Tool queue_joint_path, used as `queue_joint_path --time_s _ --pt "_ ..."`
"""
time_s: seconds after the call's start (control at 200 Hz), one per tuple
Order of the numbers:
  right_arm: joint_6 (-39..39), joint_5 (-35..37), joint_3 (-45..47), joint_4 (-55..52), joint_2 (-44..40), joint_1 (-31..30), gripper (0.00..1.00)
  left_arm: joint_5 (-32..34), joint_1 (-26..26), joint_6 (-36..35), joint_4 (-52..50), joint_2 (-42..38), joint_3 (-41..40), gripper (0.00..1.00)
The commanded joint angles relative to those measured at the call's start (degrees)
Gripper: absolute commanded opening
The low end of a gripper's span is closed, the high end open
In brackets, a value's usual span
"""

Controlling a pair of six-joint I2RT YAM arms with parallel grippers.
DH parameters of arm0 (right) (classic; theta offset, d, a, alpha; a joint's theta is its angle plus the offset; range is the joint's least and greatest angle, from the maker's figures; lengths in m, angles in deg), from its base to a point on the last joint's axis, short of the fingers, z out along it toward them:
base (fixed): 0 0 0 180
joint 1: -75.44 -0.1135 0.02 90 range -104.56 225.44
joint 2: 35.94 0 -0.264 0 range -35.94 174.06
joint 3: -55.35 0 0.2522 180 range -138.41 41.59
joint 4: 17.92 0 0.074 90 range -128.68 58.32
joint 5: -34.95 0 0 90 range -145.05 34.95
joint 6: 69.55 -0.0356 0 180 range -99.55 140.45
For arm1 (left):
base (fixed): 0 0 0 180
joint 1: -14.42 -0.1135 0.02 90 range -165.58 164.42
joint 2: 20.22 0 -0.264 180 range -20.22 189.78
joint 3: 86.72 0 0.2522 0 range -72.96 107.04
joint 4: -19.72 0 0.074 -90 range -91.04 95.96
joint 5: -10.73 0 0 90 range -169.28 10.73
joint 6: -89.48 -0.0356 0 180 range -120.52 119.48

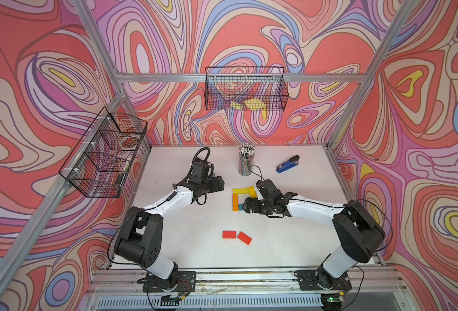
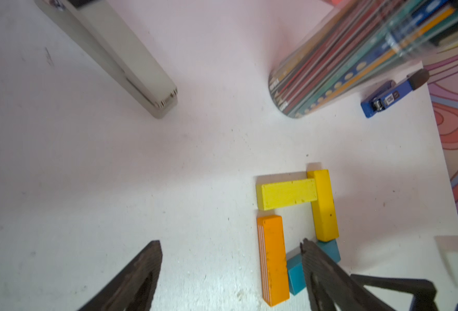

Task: Assemble the letter p with building blocks
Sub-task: Adjust the building block at the center of the board.

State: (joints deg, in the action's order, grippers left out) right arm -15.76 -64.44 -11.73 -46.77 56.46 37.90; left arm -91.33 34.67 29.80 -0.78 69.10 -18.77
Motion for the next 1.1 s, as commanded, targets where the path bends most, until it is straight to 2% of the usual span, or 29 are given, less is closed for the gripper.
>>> queue_joint_path --time_s 0.0,0.17,0.396,0.666,1.092 --pt "1.93 2.56 -1.23 -2.70 -0.87 0.83 0.94 -7.33 0.65 4.60 5.62 -1.31 -5.16 0.87" --pt "1.32 -1.66 -1.35 2.47 1.69 5.70 0.94 -7.03 5.68 5.89 8.06 -1.36 -7.75 0.90" --pt "2.70 -4.20 -3.11 4.01 3.92 9.87 0.94 -10.60 6.16 10.30 15.81 0.68 -10.99 0.90" --pt "3.25 -4.33 -1.60 4.18 3.60 11.23 0.94 -12.93 6.36 13.44 22.47 4.83 -11.57 0.90" --pt "2.81 -4.51 0.57 5.32 3.18 11.36 0.94 -13.46 7.80 14.74 26.75 9.95 -9.99 0.90"
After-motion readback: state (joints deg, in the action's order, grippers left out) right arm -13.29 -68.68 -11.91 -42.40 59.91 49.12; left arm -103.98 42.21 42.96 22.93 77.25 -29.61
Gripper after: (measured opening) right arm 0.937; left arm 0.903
